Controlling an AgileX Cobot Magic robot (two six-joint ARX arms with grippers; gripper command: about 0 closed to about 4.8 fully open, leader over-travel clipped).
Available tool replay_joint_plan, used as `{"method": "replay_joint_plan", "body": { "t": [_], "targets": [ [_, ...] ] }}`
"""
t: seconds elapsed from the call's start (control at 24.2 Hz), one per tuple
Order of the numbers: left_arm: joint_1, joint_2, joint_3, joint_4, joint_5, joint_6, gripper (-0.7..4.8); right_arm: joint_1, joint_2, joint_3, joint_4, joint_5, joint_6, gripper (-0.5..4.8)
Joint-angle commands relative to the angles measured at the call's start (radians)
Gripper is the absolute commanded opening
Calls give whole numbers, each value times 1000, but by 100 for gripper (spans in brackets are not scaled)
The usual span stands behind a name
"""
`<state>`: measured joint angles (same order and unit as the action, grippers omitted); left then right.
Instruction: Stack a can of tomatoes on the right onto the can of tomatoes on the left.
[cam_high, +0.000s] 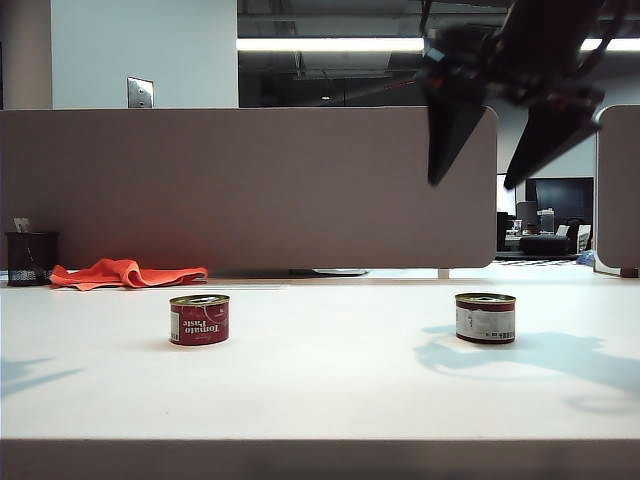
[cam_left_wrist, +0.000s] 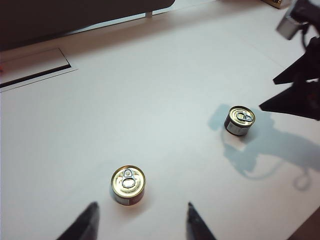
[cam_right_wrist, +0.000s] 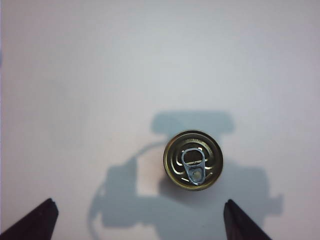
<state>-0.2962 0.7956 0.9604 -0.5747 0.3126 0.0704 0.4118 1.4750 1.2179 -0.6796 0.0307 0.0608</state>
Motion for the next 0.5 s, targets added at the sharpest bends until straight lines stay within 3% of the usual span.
{"method": "replay_joint_plan", "body": {
  "t": [0.04,0.21,0.5],
  "targets": [
    [2,-2,6,3,27,-4,221,-4,102,78,-55,47,72,479],
    [2,-2,6,-21,29,-4,221,-4,221,133,-77,109,95,479],
    [2,-2,6,-32,29,-3,221,-46,294,133,-43,94,126,479]
  ]
}}
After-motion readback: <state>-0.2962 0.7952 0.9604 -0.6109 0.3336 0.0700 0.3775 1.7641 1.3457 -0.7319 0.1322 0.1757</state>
